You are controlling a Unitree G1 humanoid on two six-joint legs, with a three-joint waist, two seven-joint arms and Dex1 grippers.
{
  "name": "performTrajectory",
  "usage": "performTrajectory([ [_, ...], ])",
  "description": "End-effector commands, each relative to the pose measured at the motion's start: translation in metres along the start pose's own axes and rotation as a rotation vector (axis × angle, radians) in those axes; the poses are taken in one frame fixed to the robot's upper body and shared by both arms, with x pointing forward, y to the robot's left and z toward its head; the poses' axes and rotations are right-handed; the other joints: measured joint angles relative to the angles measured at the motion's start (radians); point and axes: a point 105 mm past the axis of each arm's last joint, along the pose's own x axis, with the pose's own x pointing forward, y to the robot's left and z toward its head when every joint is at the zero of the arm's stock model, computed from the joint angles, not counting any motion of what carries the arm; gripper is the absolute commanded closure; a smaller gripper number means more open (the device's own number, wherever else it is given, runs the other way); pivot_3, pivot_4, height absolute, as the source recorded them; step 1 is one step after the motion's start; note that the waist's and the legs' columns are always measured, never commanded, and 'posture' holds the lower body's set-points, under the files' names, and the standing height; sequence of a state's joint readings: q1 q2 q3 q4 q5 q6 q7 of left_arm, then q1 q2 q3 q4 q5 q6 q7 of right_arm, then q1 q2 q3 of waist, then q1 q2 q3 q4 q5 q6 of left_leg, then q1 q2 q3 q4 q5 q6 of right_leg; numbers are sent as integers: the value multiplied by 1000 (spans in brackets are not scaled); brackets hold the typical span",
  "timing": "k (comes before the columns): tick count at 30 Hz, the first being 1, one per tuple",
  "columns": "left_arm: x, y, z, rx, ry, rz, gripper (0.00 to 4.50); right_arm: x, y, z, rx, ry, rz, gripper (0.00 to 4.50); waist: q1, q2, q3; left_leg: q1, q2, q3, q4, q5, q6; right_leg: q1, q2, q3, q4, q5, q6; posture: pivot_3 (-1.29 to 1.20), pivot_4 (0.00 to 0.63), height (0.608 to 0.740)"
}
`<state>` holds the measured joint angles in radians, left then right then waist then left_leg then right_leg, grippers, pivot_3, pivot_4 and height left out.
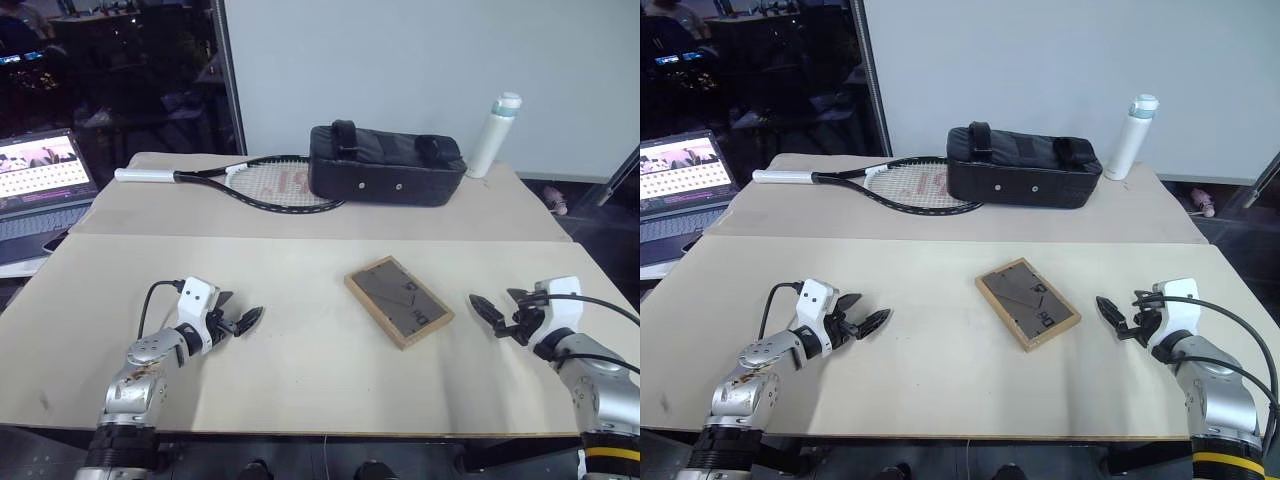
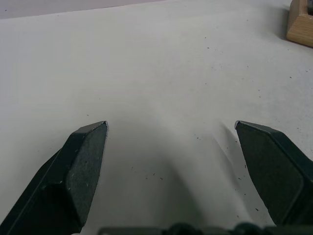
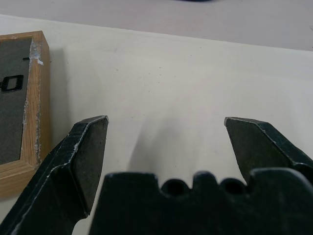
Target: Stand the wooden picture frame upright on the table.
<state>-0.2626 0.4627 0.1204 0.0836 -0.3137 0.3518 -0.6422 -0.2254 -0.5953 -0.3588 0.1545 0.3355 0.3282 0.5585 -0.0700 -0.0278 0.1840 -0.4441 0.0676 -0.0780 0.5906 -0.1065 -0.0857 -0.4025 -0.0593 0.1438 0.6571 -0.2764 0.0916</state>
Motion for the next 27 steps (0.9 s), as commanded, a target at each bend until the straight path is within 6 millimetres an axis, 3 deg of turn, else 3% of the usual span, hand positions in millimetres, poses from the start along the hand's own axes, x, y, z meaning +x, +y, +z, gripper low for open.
performTrajectory([
  [1, 3, -5, 24, -19, -41, -85, 0, -3, 1, 33, -133, -61, 33, 64, 0, 0, 0, 0, 0, 0, 0, 0, 0, 0, 0, 0, 0, 0, 0, 0, 150, 720],
  [2, 6, -12, 36, -10, -41, -155, 529, -3, 0, 45, -207, -62, 47, 282, 1, 1, 1, 0, 0, 0, 0, 0, 0, 0, 0, 0, 0, 0, 0, 0, 150, 720],
  [3, 10, -21, 44, 3, -11, -215, 784, -2, -5, 54, -312, -43, 45, 566, 2, 2, 2, -1, 0, 0, 0, 0, 0, -1, 0, 0, 0, 0, 0, 0, 150, 720],
  [5, 17, -34, 50, 19, 41, -279, 1436, 2, -18, 60, -489, 28, 0, 1095, 3, 2, 2, -2, -1, 0, 1, 1, 0, -2, 0, 0, 0, 0, 1, 0, 150, 720],
  [9, 35, -53, 51, -1, 123, -296, 3035, 15, -22, 64, -511, 60, -7, 2508, 1, 0, 0, -1, 0, 0, 0, 1, 1, 1, 0, 0, -2, 0, 1, 0, 150, 720],
  [13, 57, -87, 53, 15, 172, -345, 4491, 37, -4, 58, -561, 114, 60, 3903, -3, -1, 1, -2, 0, 0, -1, 0, 2, 0, 0, 0, -2, -1, 0, 0, 150, 720],
  [15, 67, -103, 54, 18, 182, -373, 4500, 49, 4, 48, -560, 154, 78, 4469, -3, -1, 1, -2, -1, 0, 0, 0, 2, -1, 0, 0, -1, -1, 0, 0, 150, 720],
  [18, 83, -131, 47, 32, 220, -420, 4500, 66, 14, 32, -517, 184, 86, 4469, 0, -1, 1, -2, -1, 0, 1, 1, 1, 0, 0, -1, -1, 0, 1, 0, 150, 720],
  [22, 89, -152, 42, -11, 264, -465, 4500, 71, 33, 14, -426, 216, 208, 4469, 1, -1, 1, -2, -1, 0, 0, 0, 1, 1, 0, -1, -2, 0, 1, 0, 150, 720],
  [24, 91, -158, 41, -43, 277, -479, 4500, 65, 50, 5, -357, 244, 335, 4469, 1, -1, 2, -3, -1, 0, -1, 0, 1, 0, 0, -1, -2, 0, 1, 0, 150, 720],
  [27, 88, -144, 32, -12, 317, -437, 4500, 52, 76, 12, -271, 196, 492, 4469, -3, -1, 2, -2, -1, -1, -1, 0, 1, 1, 0, -1, -1, 0, 1, 0, 150, 720],
])
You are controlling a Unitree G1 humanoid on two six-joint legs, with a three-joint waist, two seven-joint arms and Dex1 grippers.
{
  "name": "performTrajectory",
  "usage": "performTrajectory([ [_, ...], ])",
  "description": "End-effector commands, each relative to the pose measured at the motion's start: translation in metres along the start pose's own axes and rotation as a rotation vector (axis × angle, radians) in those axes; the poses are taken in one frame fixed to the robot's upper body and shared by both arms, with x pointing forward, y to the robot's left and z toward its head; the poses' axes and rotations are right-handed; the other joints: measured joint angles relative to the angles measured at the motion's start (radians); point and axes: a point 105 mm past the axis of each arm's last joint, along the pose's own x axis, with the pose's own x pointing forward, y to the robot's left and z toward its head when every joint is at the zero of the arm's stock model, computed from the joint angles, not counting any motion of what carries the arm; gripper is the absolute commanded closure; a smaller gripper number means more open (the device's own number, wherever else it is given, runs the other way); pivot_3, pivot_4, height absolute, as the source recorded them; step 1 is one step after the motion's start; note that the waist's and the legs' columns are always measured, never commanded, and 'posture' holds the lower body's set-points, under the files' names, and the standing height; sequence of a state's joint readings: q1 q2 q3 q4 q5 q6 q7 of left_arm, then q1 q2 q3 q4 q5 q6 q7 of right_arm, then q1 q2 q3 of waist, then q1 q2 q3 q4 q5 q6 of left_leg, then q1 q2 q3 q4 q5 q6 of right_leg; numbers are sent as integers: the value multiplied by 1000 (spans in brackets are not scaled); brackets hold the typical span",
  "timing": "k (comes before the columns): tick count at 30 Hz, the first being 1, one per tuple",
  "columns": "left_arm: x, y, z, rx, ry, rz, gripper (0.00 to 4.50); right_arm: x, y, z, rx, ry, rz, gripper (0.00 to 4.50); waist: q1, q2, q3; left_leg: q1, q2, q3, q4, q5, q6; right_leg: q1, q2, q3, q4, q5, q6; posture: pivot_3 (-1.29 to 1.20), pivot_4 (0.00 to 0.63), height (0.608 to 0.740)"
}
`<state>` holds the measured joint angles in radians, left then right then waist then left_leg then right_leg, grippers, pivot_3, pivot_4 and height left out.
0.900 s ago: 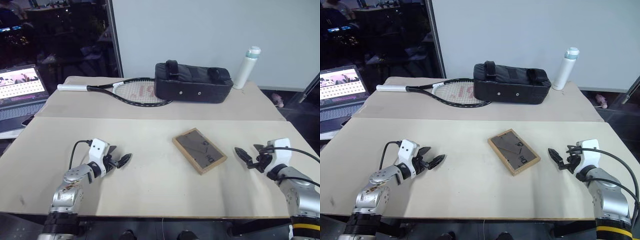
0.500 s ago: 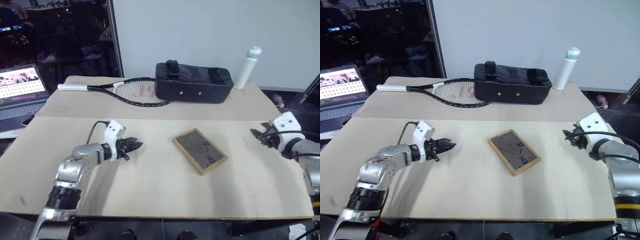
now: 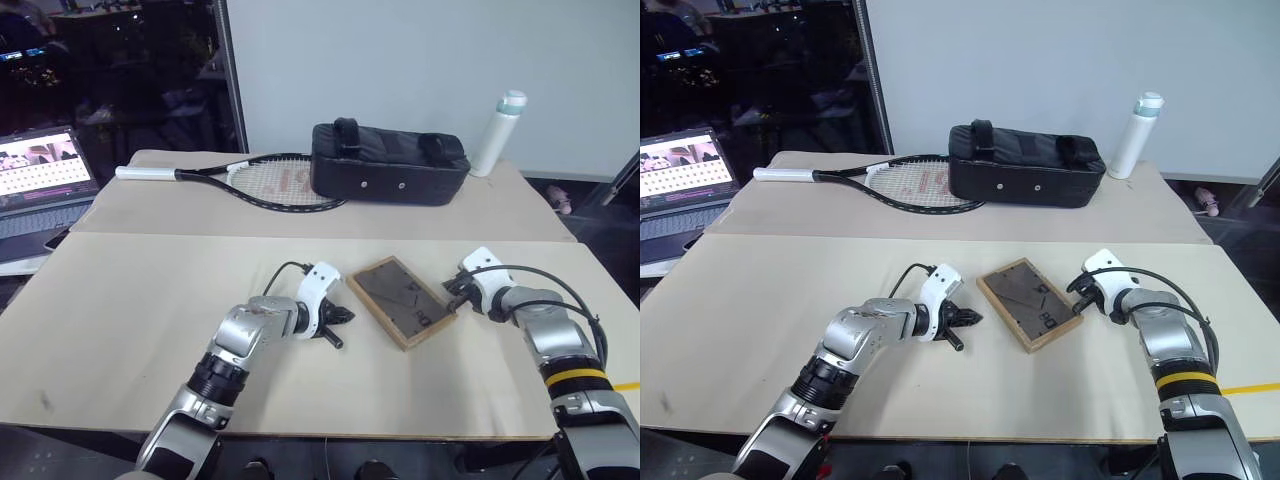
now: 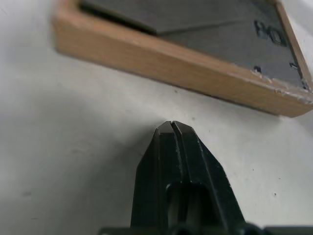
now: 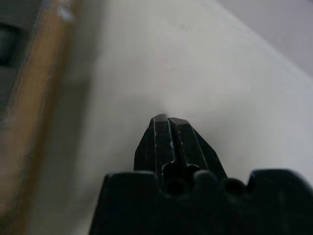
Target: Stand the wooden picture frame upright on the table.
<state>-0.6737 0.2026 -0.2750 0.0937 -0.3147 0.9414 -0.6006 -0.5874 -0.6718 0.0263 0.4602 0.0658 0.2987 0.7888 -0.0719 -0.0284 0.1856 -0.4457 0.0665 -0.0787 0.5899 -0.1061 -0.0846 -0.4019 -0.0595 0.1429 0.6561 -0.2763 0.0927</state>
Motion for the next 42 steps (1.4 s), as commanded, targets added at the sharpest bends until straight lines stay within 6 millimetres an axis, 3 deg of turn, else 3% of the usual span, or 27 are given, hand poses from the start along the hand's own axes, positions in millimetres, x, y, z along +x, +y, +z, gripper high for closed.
performTrajectory([
  [1, -13, 16, 2, 33, 13, 59, 4500, -7, 32, 19, 51, -100, 177, 4469, -4, 0, 0, 0, 0, 0, 0, 0, 0, 0, 0, 0, 0, 0, 0, 0, 150, 720],
  [5, -36, 37, -16, 13, 56, 108, 4500, -6, 62, 29, 81, -143, 267, 4469, -23, 0, 0, 2, 0, 0, 1, 0, -1, 0, 0, 0, 2, 0, 0, 0, 150, 720],
  [9, -67, 51, -48, -39, 131, 133, 4500, 4, 97, 39, 73, -162, 345, 4469, -41, 1, 0, 5, 1, 0, 1, 1, -1, 0, 1, 1, 6, -1, -1, 0, 150, 720],
  [13, -92, 42, -74, -87, 189, 108, 4500, 18, 127, 47, 44, -168, 417, 4469, -51, 0, -1, 6, 2, 0, 0, 0, -1, 1, 2, 1, 7, -1, -2, 0, 150, 720],
  [19, -105, 36, -89, -134, 201, 140, 4500, 25, 161, 64, 24, -208, 519, 4469, -48, -4, -5, 6, 2, 0, 0, 0, -1, 1, 2, 1, 6, -2, -3, 0, 150, 720],
  [27, -126, 40, -96, -134, 208, 172, 4500, 19, 141, 55, -11, -153, 471, 4469, -46, -4, -5, 7, 2, 0, -1, 0, -1, 1, 2, 1, 7, -3, -3, 0, 150, 720],
  [30, -146, 49, -83, -191, 139, 200, 4500, 6, 119, 51, -29, -133, 434, 4469, -45, -4, -5, 6, 2, 0, -1, 0, -1, 1, 2, 1, 6, -3, -4, 0, 150, 720],
  [33, -175, 60, -91, -348, 253, 285, 4500, -8, 99, 47, -65, -116, 414, 4469, -44, -5, -4, 6, 3, 0, -1, 0, -1, -1, 2, 0, 7, -3, -4, 0, 150, 720],
  [34, -180, 58, -87, -409, 234, 263, 4244, -11, 97, 47, -82, -123, 421, 4500, -47, -5, -4, 6, 3, 0, -1, 0, -1, -1, 2, 0, 7, -3, -4, 0, 150, 720],
  [36, -179, 32, -70, -489, 152, 51, 3760, -15, 96, 46, -116, -135, 443, 4500, -52, -5, -4, 6, 3, 0, -1, 0, 0, -1, 2, 1, 7, -4, -5, 0, 150, 720],
  [38, -176, 14, -65, -553, 137, -86, 3088, -15, 98, 43, -137, -133, 462, 4500, -52, -6, -3, 6, 3, 0, -2, 0, 0, -2, 2, 0, 8, -4, -6, 0, 150, 720],
  [42, -150, 20, -62, -764, 34, -169, 1670, -8, 117, 38, -138, -142, 535, 4500, -29, -6, -3, 4, 2, 0, -1, 0, 0, -2, 1, 0, 7, -4, -4, 0, 150, 720],
])
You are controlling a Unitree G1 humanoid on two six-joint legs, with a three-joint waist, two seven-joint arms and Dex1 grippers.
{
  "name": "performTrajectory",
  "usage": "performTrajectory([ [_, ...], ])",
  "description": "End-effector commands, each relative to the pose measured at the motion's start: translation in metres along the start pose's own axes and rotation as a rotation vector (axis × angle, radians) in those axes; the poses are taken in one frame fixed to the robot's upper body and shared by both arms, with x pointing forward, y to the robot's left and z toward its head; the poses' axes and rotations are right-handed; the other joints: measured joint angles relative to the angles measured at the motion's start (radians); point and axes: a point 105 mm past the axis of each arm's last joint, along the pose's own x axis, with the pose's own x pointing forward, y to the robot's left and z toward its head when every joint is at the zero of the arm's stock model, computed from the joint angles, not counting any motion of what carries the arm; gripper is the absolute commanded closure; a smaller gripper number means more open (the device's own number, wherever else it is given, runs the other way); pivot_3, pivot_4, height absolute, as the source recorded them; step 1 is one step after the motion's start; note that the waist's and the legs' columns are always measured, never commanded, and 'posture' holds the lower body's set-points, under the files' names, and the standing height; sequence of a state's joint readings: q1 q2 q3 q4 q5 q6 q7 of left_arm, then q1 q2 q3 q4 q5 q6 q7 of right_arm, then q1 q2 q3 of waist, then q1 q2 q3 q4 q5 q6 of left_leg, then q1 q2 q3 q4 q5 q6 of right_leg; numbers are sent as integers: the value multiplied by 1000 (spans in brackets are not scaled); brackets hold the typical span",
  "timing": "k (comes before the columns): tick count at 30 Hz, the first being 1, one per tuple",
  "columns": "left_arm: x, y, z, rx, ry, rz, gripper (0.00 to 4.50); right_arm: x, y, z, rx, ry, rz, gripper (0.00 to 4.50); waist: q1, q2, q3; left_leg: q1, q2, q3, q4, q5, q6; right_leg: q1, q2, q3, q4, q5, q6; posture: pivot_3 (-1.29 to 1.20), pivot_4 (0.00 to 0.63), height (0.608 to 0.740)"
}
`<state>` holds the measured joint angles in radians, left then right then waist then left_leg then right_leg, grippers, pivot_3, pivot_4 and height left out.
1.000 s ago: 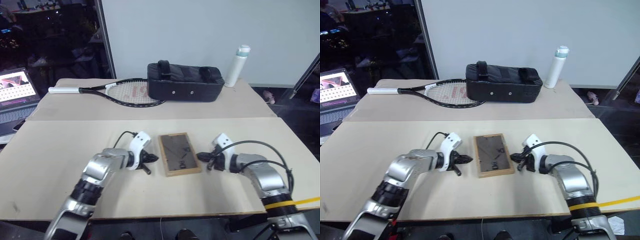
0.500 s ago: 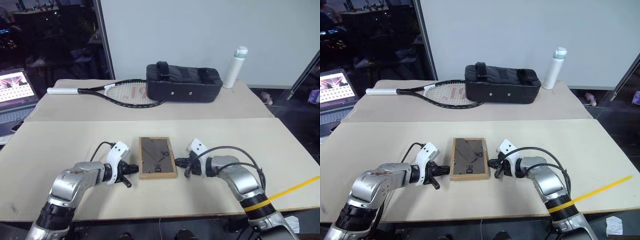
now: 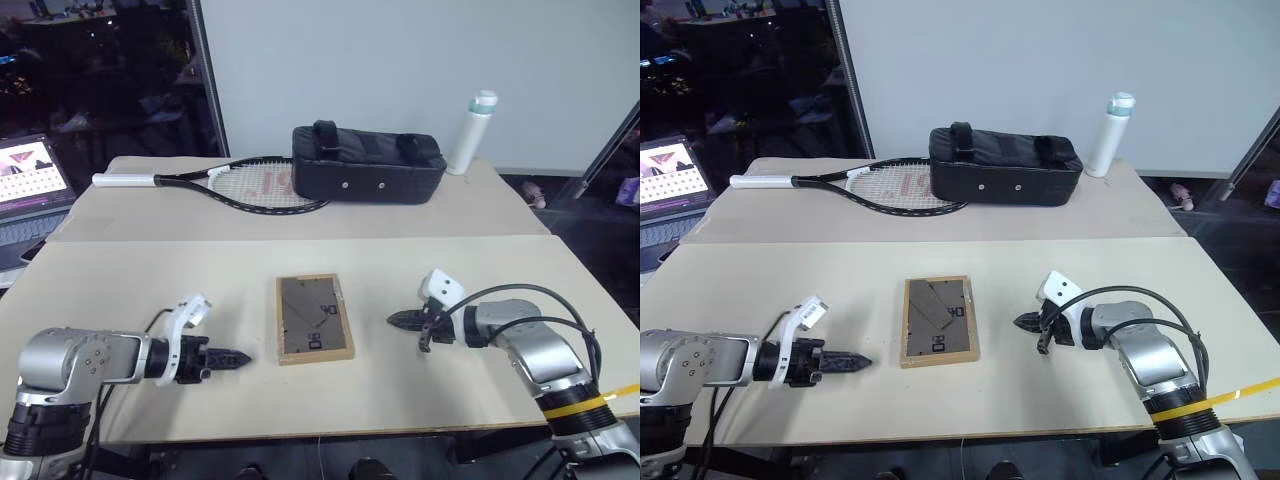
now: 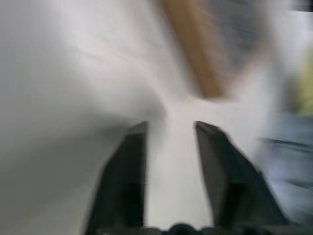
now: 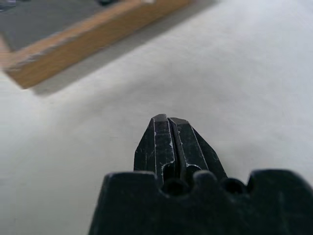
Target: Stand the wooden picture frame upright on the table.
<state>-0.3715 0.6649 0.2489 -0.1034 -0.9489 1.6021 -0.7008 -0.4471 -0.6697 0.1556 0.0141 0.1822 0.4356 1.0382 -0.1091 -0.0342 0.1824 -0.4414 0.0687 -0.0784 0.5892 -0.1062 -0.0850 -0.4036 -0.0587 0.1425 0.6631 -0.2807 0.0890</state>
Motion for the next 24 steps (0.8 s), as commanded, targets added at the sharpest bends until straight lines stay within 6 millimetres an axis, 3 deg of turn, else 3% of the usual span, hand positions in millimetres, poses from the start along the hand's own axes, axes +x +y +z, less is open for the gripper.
performTrajectory([
  [1, 15, -1, 4, -113, -42, -74, 1396, 10, 11, 6, -21, -47, 59, 4500, 12, -1, 0, 0, 0, 0, 0, 0, 0, 0, 0, 0, 0, 0, 0, 0, 150, 720],
  [5, 43, -3, -9, -167, -25, -75, 56, 21, 20, 11, 45, -98, 93, 4500, 25, -1, 0, 0, -1, 0, 1, 0, 0, 1, -1, 0, -1, 1, 1, 0, 150, 720],
  [12, 85, -16, -8, -229, -36, -102, 56, 33, 36, 19, 32, -119, 143, 4500, 66, 0, -2, 1, -2, 0, 2, 0, 0, 6, -1, 0, -6, 2, 3, 0, 150, 720],
  [15, 88, -30, 0, -211, -41, -176, 56, 34, 36, 20, 33, -118, 139, 4500, 72, 0, -3, 1, -3, -1, 2, 0, 0, 9, -1, 0, -10, 2, 3, 0, 150, 720],
  [17, 86, -30, 5, -214, -55, -173, 56, 32, 35, 18, 38, -113, 129, 4500, 72, 0, -3, 1, -2, -1, 2, 0, 0, 10, -1, -1, -13, 4, 4, 0, 150, 720],
  [21, 79, -23, 3, -221, -47, -148, 1137, 28, 30, 13, 43, -96, 98, 4500, 66, 0, -3, 1, -2, -1, 1, 0, 0, 11, -1, 0, -15, 4, 4, 0, 150, 720],
  [24, 75, -19, 1, -224, -38, -134, 2340, 23, 24, 13, 39, -91, 76, 4500, 59, 0, -3, 0, -2, -1, 0, 0, 0, 10, -1, -1, -15, 4, 4, 0, 150, 720],
])
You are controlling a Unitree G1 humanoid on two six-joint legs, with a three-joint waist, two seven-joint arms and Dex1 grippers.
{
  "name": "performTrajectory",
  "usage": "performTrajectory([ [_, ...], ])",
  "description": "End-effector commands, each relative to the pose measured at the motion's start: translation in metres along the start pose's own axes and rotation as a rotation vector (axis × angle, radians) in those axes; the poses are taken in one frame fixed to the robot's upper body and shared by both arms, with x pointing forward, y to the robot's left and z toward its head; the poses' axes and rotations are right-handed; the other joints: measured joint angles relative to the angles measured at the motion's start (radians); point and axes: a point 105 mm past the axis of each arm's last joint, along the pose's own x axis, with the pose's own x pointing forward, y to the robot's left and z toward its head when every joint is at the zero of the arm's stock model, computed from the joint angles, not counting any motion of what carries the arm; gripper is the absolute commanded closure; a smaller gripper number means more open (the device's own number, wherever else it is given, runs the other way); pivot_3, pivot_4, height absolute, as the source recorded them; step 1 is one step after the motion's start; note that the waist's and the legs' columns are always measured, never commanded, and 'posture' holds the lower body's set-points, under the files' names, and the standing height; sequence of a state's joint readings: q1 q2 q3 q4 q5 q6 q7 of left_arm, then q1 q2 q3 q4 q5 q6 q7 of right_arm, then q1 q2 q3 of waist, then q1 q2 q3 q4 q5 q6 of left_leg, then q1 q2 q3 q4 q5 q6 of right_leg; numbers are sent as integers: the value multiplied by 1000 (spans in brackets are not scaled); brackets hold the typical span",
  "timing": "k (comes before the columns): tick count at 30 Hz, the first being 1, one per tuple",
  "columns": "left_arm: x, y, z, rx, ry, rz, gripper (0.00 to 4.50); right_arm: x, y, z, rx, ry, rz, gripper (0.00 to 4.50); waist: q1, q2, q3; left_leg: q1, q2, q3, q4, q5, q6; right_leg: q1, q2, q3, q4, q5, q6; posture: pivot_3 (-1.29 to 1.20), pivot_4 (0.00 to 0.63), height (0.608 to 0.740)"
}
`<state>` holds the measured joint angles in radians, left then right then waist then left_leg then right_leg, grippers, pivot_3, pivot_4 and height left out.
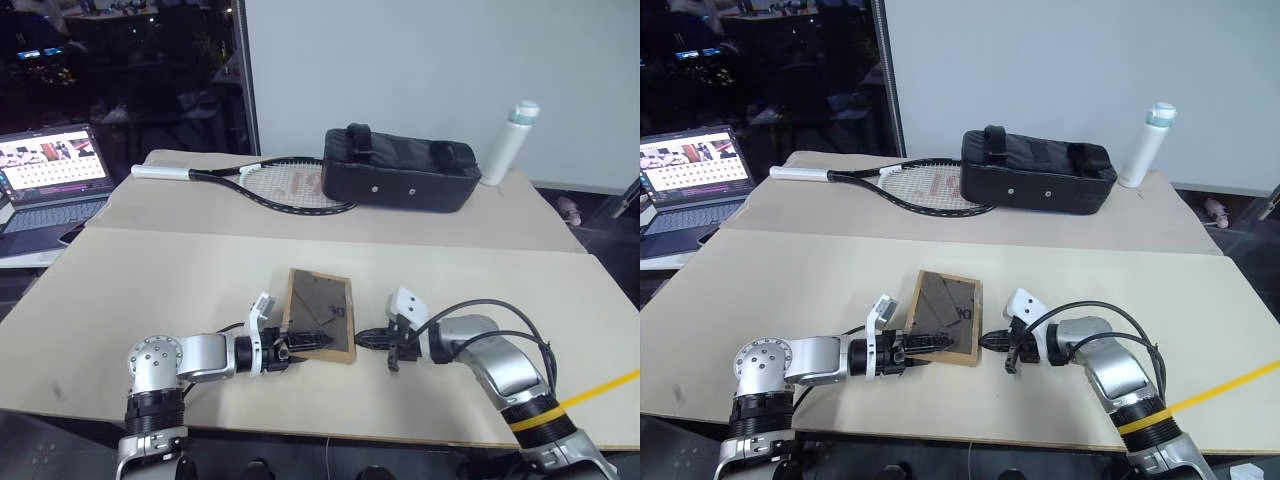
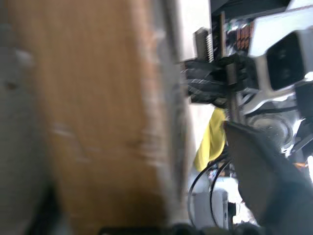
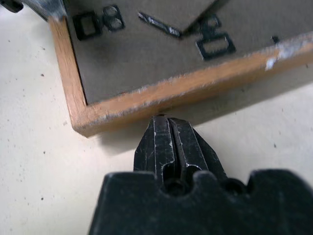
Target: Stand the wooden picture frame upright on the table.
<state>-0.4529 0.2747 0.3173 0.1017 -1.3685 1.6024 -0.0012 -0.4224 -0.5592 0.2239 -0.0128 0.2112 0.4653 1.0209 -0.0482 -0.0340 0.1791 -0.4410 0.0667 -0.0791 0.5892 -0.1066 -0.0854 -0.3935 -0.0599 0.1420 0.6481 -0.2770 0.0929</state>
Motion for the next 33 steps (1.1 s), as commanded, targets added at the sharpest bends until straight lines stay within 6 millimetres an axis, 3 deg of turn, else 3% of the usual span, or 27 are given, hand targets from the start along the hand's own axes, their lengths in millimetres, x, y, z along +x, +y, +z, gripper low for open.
performTrajectory([
  [1, -4, 2, -4, -10, 21, -5, 2655, -12, -10, 10, -36, -20, -50, 4500, -2, 0, 0, 0, 0, 0, 0, 0, 0, 0, 0, 0, 0, 0, 0, 0, 150, 720],
  [3, -6, 0, -1, -2, 21, -7, 3128, -20, -18, 13, -45, -21, -85, 4500, -3, 0, 0, 0, 0, 0, 0, 0, 0, 0, 0, 0, 0, 0, 0, 0, 150, 720],
  [6, -12, -6, 8, 32, 4, -13, 3160, -40, -32, 25, -48, -35, -138, 4500, -3, 0, 0, 0, 0, 0, 0, 0, 0, 0, 0, 0, 0, 0, 0, 0, 150, 720],
  [8, -17, -11, 17, 79, -10, -6, 3160, -59, -43, 50, -13, -123, -173, 4500, -3, -1, 1, -1, 0, 0, 0, 0, 0, -1, 0, 0, 0, 0, 0, 0, 150, 720],
  [11, -21, -24, 21, 158, 14, -16, 3160, -72, -43, 91, 64, -279, -134, 4500, -8, -1, 1, -2, 0, 0, 0, 0, 0, -3, 0, 0, 0, 1, -1, 0, 150, 720],
  [15, -17, -36, 29, 231, 41, -10, 3160, -55, -25, 115, 22, -292, -16, 3403, -8, -1, 1, -4, 0, 0, -1, 0, 0, -4, 0, 0, -1, 1, -1, 0, 150, 720],
  [19, -9, -59, 33, 327, 71, -51, 3160, -22, -16, 121, 18, -295, 43, 1996, -6, -1, 1, -9, 0, 0, -2, 0, 0, -9, 0, 0, -1, 1, -1, 0, 150, 720],
  [25, 6, -81, 30, 448, 125, -68, 3160, 3, -8, 113, 43, -272, 110, 39, 2, -1, 2, -14, 0, -1, 0, 0, 0, -13, 0, 0, 0, 5, -6, 0, 150, 720],
  [29, 6, -87, 30, 469, 133, -90, 3160, 4, -5, 111, 36, -277, 128, 39, 2, -1, 2, -14, 0, -1, 0, 0, 0, -13, 0, 0, 0, 4, -5, 0, 150, 720],
  [33, 2, -84, 32, 470, 132, -73, 3160, -5, -21, 107, 41, -277, 42, 39, 1, -1, 2, -14, 0, -1, 0, 0, 0, -13, 0, -1, 0, 4, -5, 0, 150, 720],
])
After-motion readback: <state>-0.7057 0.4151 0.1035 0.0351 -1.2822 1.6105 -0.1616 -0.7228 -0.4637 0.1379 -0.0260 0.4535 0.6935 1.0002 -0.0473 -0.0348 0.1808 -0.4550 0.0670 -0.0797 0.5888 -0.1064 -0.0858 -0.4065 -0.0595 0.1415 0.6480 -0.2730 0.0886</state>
